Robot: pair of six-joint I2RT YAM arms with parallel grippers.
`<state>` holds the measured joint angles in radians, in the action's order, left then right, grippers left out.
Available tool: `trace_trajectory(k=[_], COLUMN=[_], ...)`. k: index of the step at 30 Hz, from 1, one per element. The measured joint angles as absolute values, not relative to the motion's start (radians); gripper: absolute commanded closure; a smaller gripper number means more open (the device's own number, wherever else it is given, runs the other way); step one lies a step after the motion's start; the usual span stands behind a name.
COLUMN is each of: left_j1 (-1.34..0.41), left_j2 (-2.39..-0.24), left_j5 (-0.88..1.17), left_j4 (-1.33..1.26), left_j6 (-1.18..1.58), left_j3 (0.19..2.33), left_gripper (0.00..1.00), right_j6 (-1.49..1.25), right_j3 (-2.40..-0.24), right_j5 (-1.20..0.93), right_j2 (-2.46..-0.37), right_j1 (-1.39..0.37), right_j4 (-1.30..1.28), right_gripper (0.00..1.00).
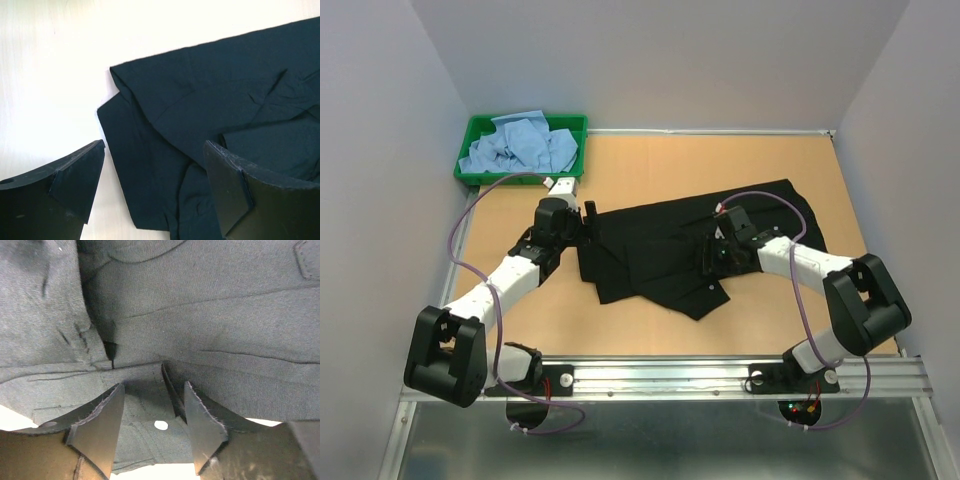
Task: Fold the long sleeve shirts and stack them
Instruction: Fold the shirt
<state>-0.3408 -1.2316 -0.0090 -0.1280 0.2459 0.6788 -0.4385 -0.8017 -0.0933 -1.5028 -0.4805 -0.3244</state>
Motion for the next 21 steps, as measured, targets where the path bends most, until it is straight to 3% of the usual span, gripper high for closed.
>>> trace_trajectory(k=[9,15,17,20,21], left_j1=[-0.341,-0.341,-0.342,-0.345,-0.346], left_j2=[-1.232,-1.234,-1.236,-1.236,-1.236], left_j5=[-0.01,-0.009,-0.009,-0.009,-0.009], left_j4=[-0.155,-0.163,-0.165,-0.169,-0.17], left_j6=[0.236,0.232,0.232,0.229,0.228], left_j3=[0.679,0.679,0.679,0.679,0.679], left_gripper=[0.09,0.09,0.09,0.09,0.09], right_j6=[-0.411,-0.37,-0.358,-0.339,-0.333], right_j3=[-0.802,-0.802,-0.802,-0.802,-0.802], right_j5=[-0.103,-0.115,-0.121,-0.133,-0.138], right_j2=[-1.515,-1.514,-1.514,-1.512,-1.509], right_j1=[-0.492,-0.492,-0.492,-0.492,-0.492], right_j4=[-0.324,-0.324,-0.324,-0.325,-0.325], right_gripper=[0.61,0.81,0.83,0.99,0.99])
